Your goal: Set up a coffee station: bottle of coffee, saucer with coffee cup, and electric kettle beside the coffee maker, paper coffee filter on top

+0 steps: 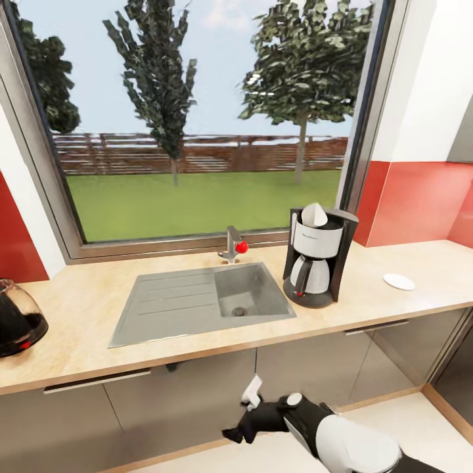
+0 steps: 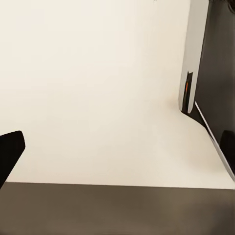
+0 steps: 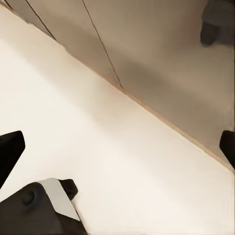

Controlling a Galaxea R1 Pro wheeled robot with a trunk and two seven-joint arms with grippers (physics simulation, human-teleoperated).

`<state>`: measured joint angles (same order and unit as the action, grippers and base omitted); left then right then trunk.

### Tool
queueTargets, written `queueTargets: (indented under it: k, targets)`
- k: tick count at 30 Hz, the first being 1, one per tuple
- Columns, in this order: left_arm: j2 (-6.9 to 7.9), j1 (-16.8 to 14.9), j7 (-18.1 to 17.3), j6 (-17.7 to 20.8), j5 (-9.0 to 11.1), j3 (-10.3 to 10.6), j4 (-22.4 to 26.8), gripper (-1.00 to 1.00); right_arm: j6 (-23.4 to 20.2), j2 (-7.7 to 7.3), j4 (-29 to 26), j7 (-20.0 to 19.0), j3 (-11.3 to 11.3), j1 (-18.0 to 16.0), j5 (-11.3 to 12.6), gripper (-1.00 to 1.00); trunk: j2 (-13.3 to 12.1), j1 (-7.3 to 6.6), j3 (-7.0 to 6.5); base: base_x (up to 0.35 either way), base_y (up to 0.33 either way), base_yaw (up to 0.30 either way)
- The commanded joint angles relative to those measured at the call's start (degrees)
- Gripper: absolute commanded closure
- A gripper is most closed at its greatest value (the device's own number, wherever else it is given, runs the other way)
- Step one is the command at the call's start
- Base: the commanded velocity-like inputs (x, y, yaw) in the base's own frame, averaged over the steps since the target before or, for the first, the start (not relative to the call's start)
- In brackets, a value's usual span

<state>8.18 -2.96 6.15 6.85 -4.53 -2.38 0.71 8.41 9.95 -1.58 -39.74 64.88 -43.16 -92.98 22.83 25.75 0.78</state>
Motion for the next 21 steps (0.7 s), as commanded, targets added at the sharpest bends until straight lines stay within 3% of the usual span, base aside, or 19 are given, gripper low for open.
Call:
queueTargets:
  k: [1, 5, 6, 7, 8, 11, 14, 17, 21]
  targets:
    - [0.0, -0.02, 0.1, 0.24, -0.48, -0.26, 0.09, -1.0, 0.27, 0.05, -0.17, 2.05, 0.49, 0.65, -0.58, -1.0, 0.09, 0.03, 0.08, 0.0, 0.0, 0.0]
    - [0.0, 0.03, 0.09, -0.07, -0.51, -0.31, 1.49, -1.0, 0.08, 0.05, -0.29, 14.07, 0.57, 2.8, -0.54, -1.0, 0.09, 0.03, 0.08, 0.0, 0.0, 0.0]
    - [0.0, 0.05, 0.09, -0.29, -0.59, -0.31, 2.21, -1.0, -0.1, 0.05, -0.28, 22.24, 0.58, 4.16, -0.54, -1.0, 0.09, 0.03, 0.08, 0.0, 0.0, 0.0]
    - [0.0, 0.05, 0.09, -0.36, -0.59, -0.28, 2.46, -1.0, -0.24, 0.05, -0.27, 26.76, 0.59, 5.22, -0.49, -1.0, 0.09, 0.03, 0.08, 0.0, 0.0, 0.0]
    - [0.0, 0.06, 0.09, -0.43, -0.56, -0.27, 2.6, -1.0, -0.6, -1.73, -0.27, 29.29, 0.59, 6.37, -0.44, -1.0, 0.09, 0.03, 0.08, 0.0, 0.0, 0.0]
    - [0.0, 0.11, 0.09, -1.86, -0.5, -0.39, 2.67, -1.0, -2.8, -7.48, -0.29, 31.56, 0.72, 8.98, -0.3, -1.0, 0.09, 0.03, 0.08, 0.0, 0.0, 0.0]
    - [0.0, 0.14, 0.09, -5.47, -0.57, -0.4, 2.52, -1.0, -3.57, -11.07, -0.29, 31.89, 0.76, 10.79, -0.27, -1.0, 0.09, 0.03, 0.08, 0.0, 0.0, 0.0]
    - [-0.16, 0.15, 0.09, -7.79, -0.47, -0.46, 2.12, -1.0, -3.8, -13.48, -0.66, 32.85, 0.77, 12.78, -0.25, -1.0, 0.09, 0.03, 0.08, 0.0, 0.0, 0.0]
    - [-1.39, 0.22, 0.09, -8.19, -0.45, -0.51, 1.89, -1.0, -3.83, -14.28, -1.18, 37.58, 0.77, 14.32, -0.25, -1.0, 0.09, 0.03, 0.08, 0.0, 0.0, 0.0]
